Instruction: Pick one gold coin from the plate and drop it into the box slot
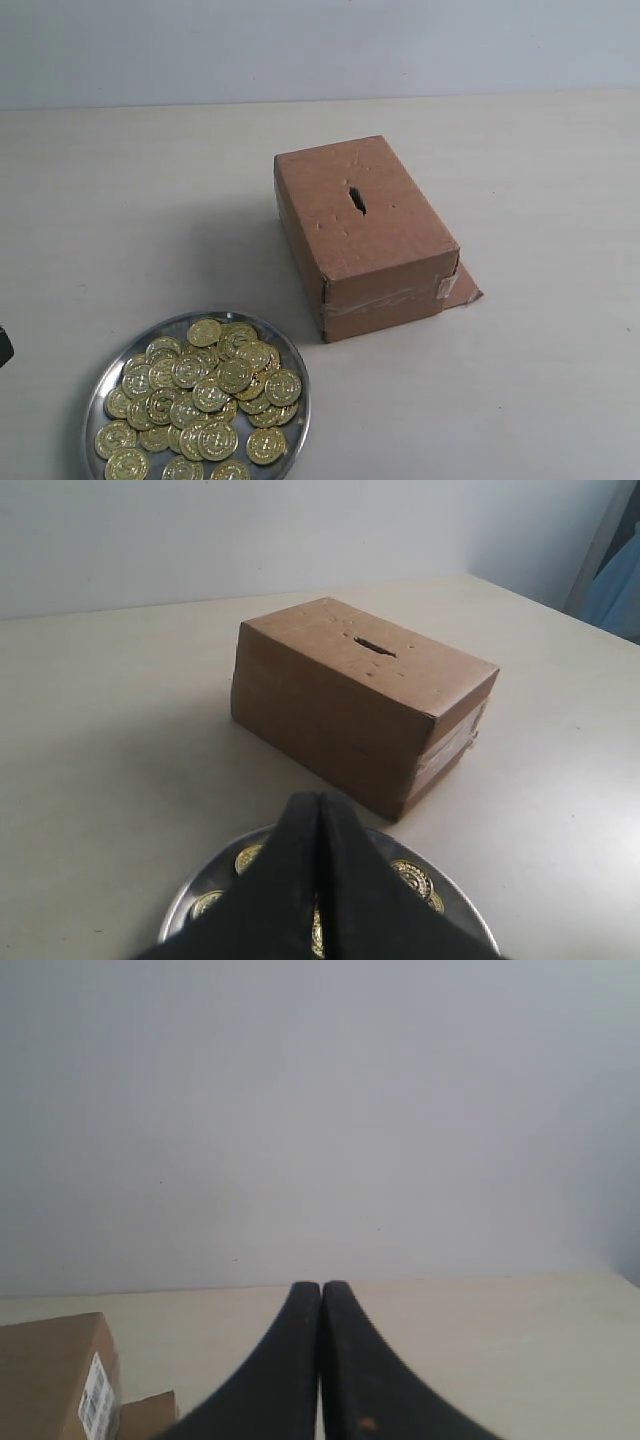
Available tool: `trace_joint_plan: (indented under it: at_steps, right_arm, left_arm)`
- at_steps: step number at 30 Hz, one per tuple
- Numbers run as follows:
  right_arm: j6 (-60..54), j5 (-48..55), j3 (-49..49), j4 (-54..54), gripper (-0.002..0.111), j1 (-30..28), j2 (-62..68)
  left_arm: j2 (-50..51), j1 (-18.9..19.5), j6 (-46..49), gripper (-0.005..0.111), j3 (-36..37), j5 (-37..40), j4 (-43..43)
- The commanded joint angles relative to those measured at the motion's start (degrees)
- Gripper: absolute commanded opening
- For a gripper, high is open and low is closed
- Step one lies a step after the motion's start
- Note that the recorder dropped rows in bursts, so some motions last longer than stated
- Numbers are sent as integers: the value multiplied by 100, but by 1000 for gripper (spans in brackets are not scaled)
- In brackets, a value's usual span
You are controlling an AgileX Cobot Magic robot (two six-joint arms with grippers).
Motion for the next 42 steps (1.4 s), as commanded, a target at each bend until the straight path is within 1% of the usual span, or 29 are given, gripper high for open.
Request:
trace_joint_plan:
  at_steps: [1,7,8,10,11,12,13,14,15,18,21,25,28,36,42]
  right_arm:
    - [-72,281,24,-221,0,-41,-34]
    - [-101,282,24,-221,0,-41,-34]
    - [-85,282,24,-349,0,-41,-34]
    - [1775,282,24,-2209,0,-41,-34]
    - [3818,282,24,-4098,0,-41,-34]
    - [4962,294,24,-5166,0,-41,-34]
    - [6504,393,24,-6676,0,-41,-34]
    - [7287,513,24,-7514,0,-41,-34]
    - [7804,829,24,-8060,0,-41,-34]
    - [7805,1327,24,-8071,0,-151,-34]
    - [7853,1632,24,-8071,0,-401,-34]
    - [8561,1907,24,-8435,0,-449,-34]
    - [8654,2232,24,-8447,0,-449,-34]
    - [8730,2219,24,-8436,0,-449,-34]
    - [8266,2186,24,-8412,0,-449,-34]
  left_arm:
    - [-48,11,30,0,14,12,-6]
    - [-48,11,30,0,14,12,-6]
    - [-48,11,30,0,14,12,-6]
    - [-48,11,30,0,14,12,-6]
    - [-48,11,30,0,14,12,-6]
    - [-48,11,30,0,14,12,-6]
    - [-48,11,30,0,14,12,-6]
    - [-48,11,30,0,14,12,-6]
    - [-48,11,30,0,14,12,-6]
    - [-48,11,30,0,14,12,-6]
    - [-48,11,41,0,14,12,-6]
    - [-48,11,41,0,14,12,-6]
    - [-48,11,28,0,14,12,-6]
    - [-48,11,39,0,14,12,-6]
    - [-48,11,30,0,14,12,-6]
